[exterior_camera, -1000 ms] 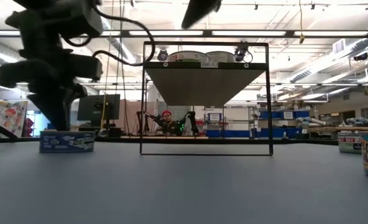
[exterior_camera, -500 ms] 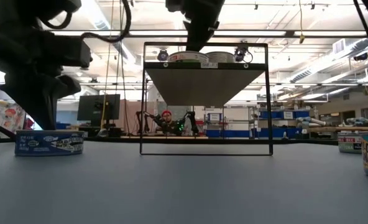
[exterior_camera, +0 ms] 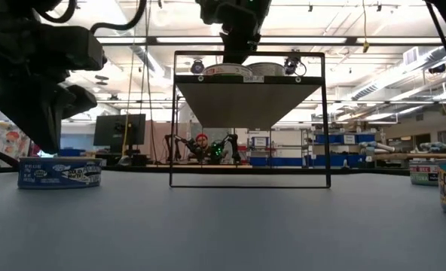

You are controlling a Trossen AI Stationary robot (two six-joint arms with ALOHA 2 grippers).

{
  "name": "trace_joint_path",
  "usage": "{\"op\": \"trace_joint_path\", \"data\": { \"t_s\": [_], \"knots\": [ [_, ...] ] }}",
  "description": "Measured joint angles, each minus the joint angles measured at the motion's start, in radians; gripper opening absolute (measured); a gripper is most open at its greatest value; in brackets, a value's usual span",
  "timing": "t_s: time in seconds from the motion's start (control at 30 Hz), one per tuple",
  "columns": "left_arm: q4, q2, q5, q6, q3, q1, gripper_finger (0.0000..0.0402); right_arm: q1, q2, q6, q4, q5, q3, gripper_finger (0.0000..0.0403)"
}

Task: Stack canned seafood by type on shelf
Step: Adjust the green tuna can and the shelf on the table

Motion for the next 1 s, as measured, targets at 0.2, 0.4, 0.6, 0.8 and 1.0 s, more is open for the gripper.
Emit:
{"op": "trace_joint_path", "data": {
  "t_s": [0.2,0.4,0.6,0.8,1.0],
  "knots": [
    [-0.001,0.000,0.001,-0.021,0.000,-0.030,0.0001,-0.036,0.000,-0.022,0.057,-0.037,-0.001,0.0000],
    [-0.001,0.000,0.001,-0.021,0.000,-0.064,0.0001,-0.030,-0.017,-0.037,0.037,-0.069,0.021,0.0000],
    [-0.001,-0.001,0.001,-0.020,0.001,-0.075,0.0001,0.000,-0.011,-0.061,0.003,-0.167,0.024,0.0000],
    [0.000,-0.001,-0.010,-0.020,0.001,-0.075,0.0001,0.001,0.027,-0.068,0.020,-0.160,0.026,0.0000],
    [-0.001,-0.001,-0.013,-0.018,0.001,-0.075,0.0001,-0.012,0.033,-0.080,0.066,-0.117,0.025,0.0000]
  ]
}}
